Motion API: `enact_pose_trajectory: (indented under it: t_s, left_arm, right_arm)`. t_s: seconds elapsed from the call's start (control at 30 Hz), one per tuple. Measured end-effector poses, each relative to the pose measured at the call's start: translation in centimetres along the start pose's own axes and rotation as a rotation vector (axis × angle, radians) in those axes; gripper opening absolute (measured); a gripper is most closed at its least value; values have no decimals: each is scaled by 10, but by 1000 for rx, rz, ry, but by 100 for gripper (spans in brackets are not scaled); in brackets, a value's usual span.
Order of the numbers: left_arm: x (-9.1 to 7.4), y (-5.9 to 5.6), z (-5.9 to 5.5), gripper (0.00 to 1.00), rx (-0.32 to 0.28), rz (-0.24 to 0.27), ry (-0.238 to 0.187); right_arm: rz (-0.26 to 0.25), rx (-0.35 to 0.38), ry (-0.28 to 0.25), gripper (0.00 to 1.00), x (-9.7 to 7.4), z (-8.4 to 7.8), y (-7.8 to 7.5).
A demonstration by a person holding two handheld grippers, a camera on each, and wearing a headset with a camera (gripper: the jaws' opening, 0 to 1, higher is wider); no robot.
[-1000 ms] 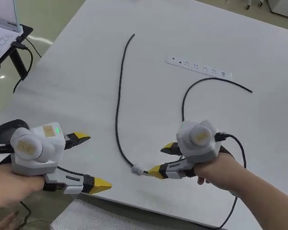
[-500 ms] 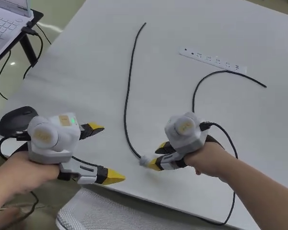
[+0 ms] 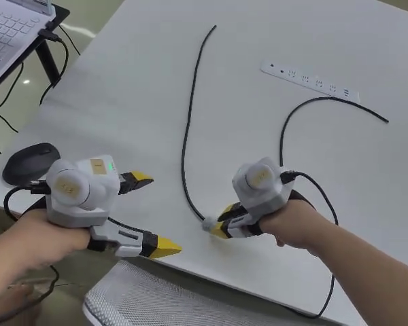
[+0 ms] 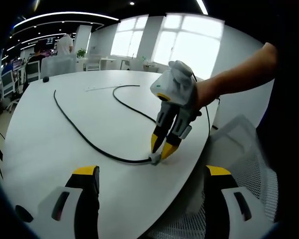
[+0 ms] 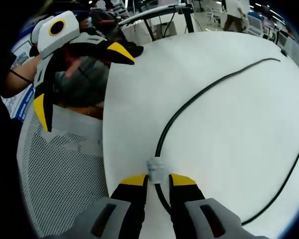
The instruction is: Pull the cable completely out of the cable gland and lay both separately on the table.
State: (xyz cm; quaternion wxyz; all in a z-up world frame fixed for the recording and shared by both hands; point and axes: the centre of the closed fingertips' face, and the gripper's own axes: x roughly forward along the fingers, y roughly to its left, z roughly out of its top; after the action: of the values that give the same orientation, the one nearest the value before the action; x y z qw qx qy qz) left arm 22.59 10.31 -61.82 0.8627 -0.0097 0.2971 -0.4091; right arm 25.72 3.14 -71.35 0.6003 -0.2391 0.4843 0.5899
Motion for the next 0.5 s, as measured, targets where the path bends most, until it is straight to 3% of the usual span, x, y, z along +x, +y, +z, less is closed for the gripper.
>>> enact_pose_trajectory:
  t_s: [0.27, 0.5]
  left_arm:
    - [1, 1, -1, 85, -9, -1, 1]
    - [3, 1, 2, 84, -6, -9, -1]
  right_arm:
    - [12, 22, -5, 9, 2, 0, 2]
    - [-7, -12, 15, 8, 1, 0, 3]
